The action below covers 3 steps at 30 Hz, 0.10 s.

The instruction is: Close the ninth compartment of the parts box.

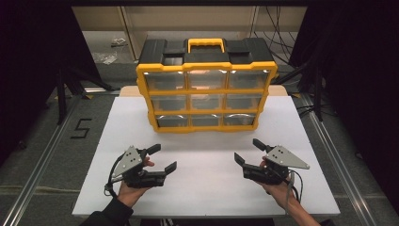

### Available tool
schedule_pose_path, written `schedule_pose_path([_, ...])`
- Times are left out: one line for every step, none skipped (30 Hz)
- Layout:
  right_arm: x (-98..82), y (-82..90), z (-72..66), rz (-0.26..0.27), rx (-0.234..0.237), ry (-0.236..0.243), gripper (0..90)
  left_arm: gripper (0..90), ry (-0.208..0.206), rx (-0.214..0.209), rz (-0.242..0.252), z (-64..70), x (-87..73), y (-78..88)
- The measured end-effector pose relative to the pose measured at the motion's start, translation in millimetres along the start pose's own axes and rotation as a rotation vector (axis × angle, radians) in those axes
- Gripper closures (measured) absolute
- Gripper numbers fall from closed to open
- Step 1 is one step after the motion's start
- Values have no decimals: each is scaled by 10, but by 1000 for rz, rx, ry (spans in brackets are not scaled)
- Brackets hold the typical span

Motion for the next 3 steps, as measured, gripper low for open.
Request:
schedule_pose_path([0,-1,0,0,-1,0,196,143,0,0,-1,0,0,0])
schedule_pose_path([1,-1,1,0,-1,0,196,143,-2,1,-1,0,0,1])
schedule_pose_path([2,-1,1,2,-2,0,196,143,-1,1,1,0,0,1])
Point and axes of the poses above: each handheld gripper's, and its own axes: y roughly backward along the jaws, x roughly out of its top, z roughly to its right, the point moved 1 cm from there along -y, roughly forward along the jaws, and after that the axes turned 10 degrees about -x, right-handed, at the moved point
